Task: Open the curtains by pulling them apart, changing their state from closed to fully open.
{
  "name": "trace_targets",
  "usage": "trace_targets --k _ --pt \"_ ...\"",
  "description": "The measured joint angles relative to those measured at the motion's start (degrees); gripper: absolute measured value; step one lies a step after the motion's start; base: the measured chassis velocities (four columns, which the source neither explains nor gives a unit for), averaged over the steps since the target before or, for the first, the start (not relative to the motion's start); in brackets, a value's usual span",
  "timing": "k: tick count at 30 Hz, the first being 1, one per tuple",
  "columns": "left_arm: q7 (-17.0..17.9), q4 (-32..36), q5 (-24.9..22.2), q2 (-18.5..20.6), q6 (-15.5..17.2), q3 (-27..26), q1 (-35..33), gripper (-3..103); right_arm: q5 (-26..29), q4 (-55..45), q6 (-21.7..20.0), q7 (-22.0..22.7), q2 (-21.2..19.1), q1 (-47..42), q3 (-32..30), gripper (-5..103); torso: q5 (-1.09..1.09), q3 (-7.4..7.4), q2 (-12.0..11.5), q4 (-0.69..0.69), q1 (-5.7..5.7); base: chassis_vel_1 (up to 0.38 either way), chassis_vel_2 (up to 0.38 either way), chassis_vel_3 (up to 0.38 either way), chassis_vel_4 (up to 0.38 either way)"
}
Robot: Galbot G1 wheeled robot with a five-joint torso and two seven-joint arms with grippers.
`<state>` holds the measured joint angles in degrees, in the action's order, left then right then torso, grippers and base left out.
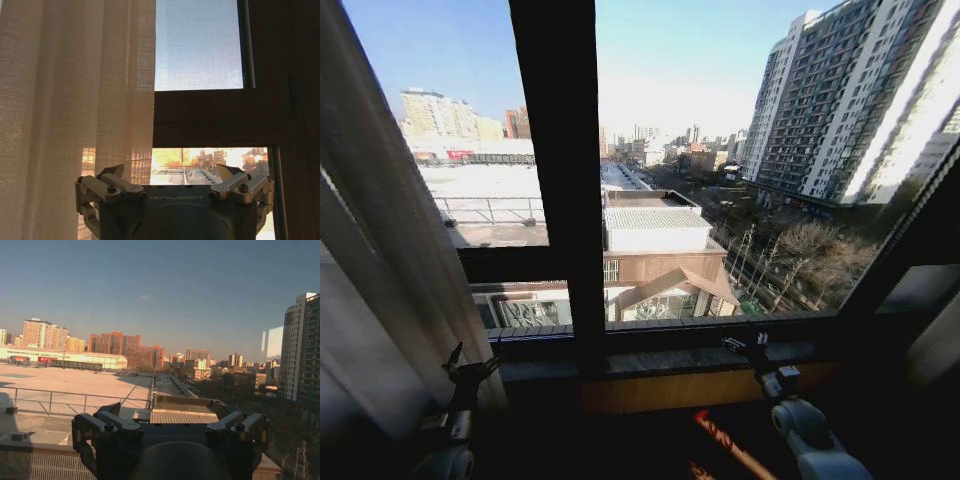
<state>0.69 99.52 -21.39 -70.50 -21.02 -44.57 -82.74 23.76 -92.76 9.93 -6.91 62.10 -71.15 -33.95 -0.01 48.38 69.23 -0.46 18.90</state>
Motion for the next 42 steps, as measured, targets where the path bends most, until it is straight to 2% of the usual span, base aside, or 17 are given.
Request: trace_targets --k 3,12,18,25,33,42 --pt "0.0 0.0 0.0 0.0 0.0 0.0 0.0 100 0.0 0.0 0.0 0.0 0.0 0.0 0.0 100 0.08 0.00 0.0 -0.02 0.00 -0.024 -0.050 0.010 0.036" --pt "-0.1 0.0 0.0 0.0 0.0 0.0 0.0 100 0.0 0.0 0.0 0.0 0.0 0.0 0.0 100 -0.04 0.00 0.0 0.00 -0.02 -0.001 -0.014 -0.002 0.011" --pt "-0.1 0.0 0.0 0.0 0.0 0.0 0.0 100 0.0 0.0 0.0 0.0 0.0 0.0 0.0 100 0.03 0.00 0.0 0.00 -0.01 0.090 0.096 -0.100 -0.121" --pt "-0.1 0.0 0.0 0.0 0.0 0.0 0.0 100 0.0 0.0 0.0 0.0 0.0 0.0 0.0 100 -0.04 0.00 0.0 0.01 0.00 0.108 0.100 -0.113 -0.103" --pt "-0.1 0.0 0.0 0.0 0.0 0.0 0.0 100 0.0 0.0 0.0 0.0 0.0 0.0 0.0 100 0.04 0.00 0.0 -0.01 -0.01 0.024 0.020 -0.014 -0.011" --pt "-0.1 0.0 0.0 0.0 0.0 0.0 0.0 100 0.0 0.0 0.0 0.0 0.0 0.0 0.0 100 0.00 0.00 0.0 0.00 -0.01 0.000 0.000 0.000 0.000"
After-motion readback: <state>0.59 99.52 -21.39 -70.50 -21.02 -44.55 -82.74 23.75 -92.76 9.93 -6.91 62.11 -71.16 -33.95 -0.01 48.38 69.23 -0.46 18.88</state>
